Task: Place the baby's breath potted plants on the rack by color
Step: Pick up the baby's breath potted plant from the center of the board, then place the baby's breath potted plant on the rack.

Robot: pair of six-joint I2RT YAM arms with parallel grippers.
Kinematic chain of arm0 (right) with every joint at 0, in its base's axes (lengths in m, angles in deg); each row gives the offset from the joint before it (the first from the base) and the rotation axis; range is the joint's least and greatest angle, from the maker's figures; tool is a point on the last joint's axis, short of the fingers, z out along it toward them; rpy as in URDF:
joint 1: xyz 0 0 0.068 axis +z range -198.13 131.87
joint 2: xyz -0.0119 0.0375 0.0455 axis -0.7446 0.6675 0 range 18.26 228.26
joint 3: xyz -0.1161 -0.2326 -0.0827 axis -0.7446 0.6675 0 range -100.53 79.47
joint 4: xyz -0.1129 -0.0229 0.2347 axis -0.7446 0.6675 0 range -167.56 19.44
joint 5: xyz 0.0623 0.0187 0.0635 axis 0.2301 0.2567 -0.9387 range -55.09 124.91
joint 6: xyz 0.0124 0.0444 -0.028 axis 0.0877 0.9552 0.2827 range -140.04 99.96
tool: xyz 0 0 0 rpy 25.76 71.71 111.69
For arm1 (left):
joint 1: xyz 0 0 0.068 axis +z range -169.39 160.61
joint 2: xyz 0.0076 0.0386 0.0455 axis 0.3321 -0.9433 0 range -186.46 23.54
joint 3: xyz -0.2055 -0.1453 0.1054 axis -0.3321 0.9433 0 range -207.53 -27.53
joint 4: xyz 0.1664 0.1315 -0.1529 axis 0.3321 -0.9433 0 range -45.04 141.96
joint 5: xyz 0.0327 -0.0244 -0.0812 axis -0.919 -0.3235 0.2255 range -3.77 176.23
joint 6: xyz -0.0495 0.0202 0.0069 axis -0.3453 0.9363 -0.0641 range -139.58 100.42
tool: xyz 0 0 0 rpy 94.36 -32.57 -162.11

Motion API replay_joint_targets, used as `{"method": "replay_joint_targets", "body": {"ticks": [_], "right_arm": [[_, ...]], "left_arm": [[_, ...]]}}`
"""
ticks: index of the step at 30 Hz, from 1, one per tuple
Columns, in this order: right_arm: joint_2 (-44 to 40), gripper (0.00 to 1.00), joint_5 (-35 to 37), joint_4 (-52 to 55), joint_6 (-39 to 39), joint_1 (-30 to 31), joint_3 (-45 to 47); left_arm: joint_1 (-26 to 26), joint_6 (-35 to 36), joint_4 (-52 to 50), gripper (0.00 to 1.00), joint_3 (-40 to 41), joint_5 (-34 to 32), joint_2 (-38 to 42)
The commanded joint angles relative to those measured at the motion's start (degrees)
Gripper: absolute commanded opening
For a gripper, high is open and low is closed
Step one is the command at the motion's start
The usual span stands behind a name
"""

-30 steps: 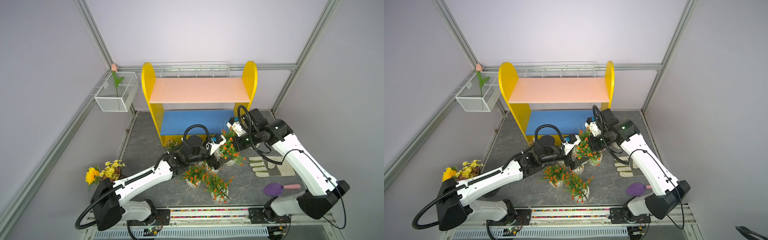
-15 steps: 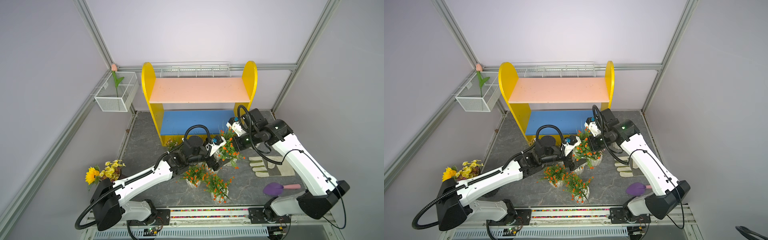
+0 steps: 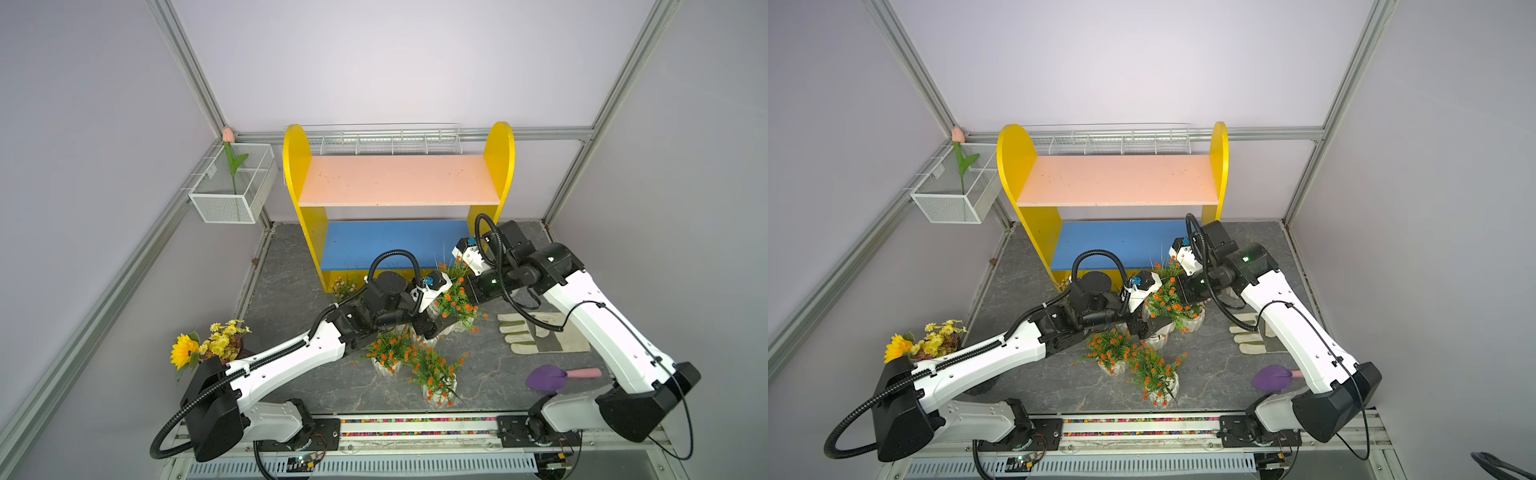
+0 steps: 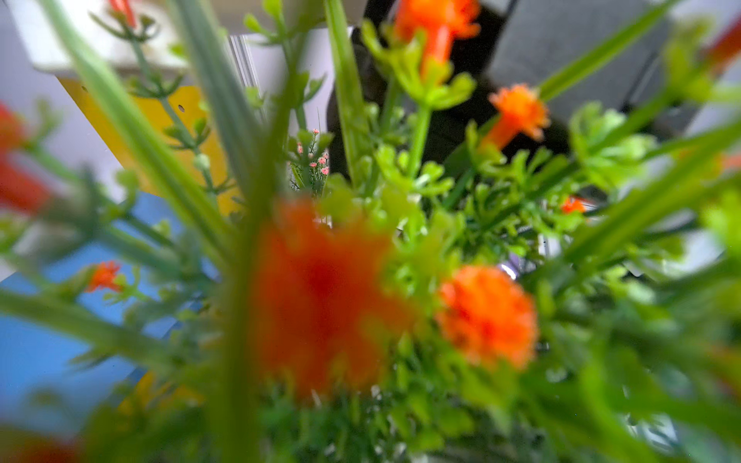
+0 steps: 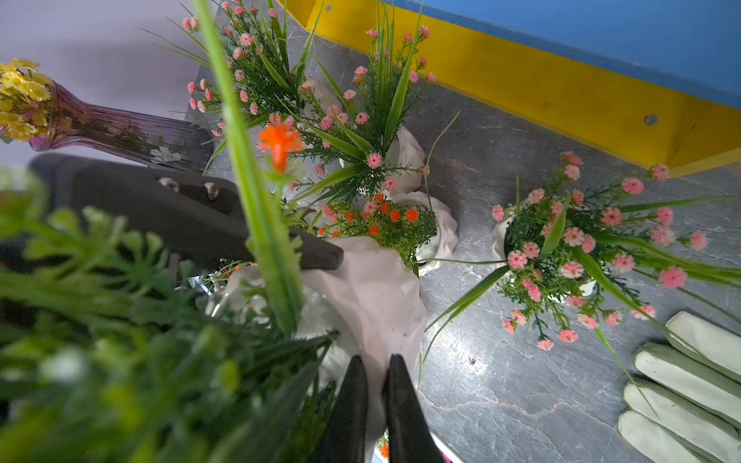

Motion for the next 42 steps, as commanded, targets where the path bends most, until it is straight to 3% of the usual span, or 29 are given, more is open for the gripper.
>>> {"method": "replay_joint_targets", "body": {"ticks": [1, 10, 14, 22, 31, 37, 42], "right_arm": [[-2.34, 0.11, -4.84, -7.07, 1.39, -0.41, 0.67], [-4.49, 0.23, -5.40, -10.47, 2.62, -2.65, 4.32], [-5.14, 0.26, -5.41, -10.32, 2.63, -4.08, 4.98], [-11.56, 0.36, -1.48, -10.41, 2.62, -11.09, 8.21], [-17.53, 0.43, 1.26, -9.88, 1.96, -16.79, 13.21], [-18.74, 0.44, 0.88, -10.45, 1.87, -17.36, 16.31], [-19.40, 0.44, 0.22, -10.99, 2.07, -17.50, 18.30]], "left_arm": [[-0.53, -0.17, 0.80, 0.30, 0.66, 2.23, 0.48], [-0.53, -1.09, 1.33, 0.05, 0.39, 0.23, 0.42], [-0.53, -1.83, 1.85, 0.00, 0.30, -1.64, 0.74], [-0.58, -4.18, -2.08, 0.00, -3.87, -10.65, 3.52], [-0.50, -6.83, -17.05, 0.00, -18.10, -17.33, 5.61], [-0.37, -7.63, -30.40, 0.00, -32.19, -23.71, 3.08], [0.55, -7.36, -35.88, 0.00, -40.92, -28.52, 0.35]]}}
